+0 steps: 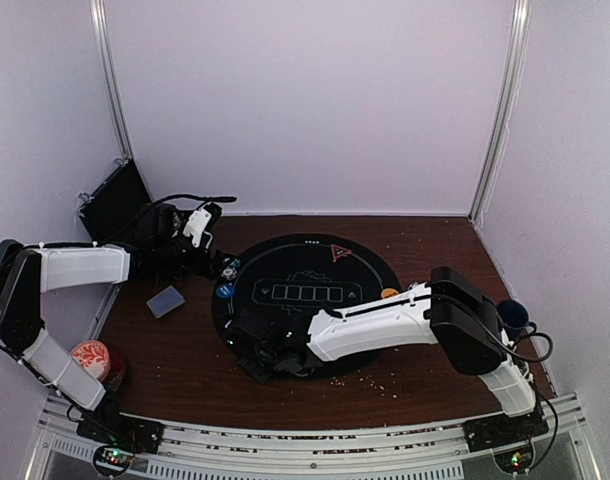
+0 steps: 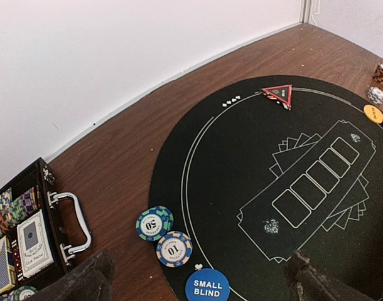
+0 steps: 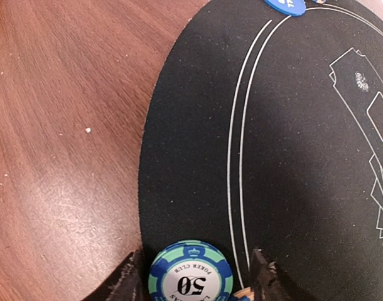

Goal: Distribute texas hold em gaming equipment
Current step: Place the poker chips pile in the dealer area.

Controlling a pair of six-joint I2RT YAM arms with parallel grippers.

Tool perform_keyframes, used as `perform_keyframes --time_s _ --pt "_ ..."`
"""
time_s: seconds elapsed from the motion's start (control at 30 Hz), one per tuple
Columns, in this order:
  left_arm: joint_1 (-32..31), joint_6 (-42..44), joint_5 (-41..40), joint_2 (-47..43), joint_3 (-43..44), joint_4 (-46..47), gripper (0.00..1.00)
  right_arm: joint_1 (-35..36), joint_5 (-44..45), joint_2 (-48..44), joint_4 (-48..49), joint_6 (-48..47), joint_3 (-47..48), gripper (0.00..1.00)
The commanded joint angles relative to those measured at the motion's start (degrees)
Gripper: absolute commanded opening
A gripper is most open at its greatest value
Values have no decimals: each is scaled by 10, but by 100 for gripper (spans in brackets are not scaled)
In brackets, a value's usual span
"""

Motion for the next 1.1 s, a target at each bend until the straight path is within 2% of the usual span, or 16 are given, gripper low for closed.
perform_keyframes --time_s 0.0,0.17,0.37,1.07 --pt "5 -3 10 3 0 23 98 3 17 -5 -10 0 -9 66" --pt "5 -3 10 3 0 23 98 1 26 -14 -14 6 -12 85" --pt "5 -3 11 2 0 23 98 -5 -3 -27 -20 9 -22 99" --pt "5 -2 15 3 1 22 98 -22 -69 -55 -20 12 -81 99"
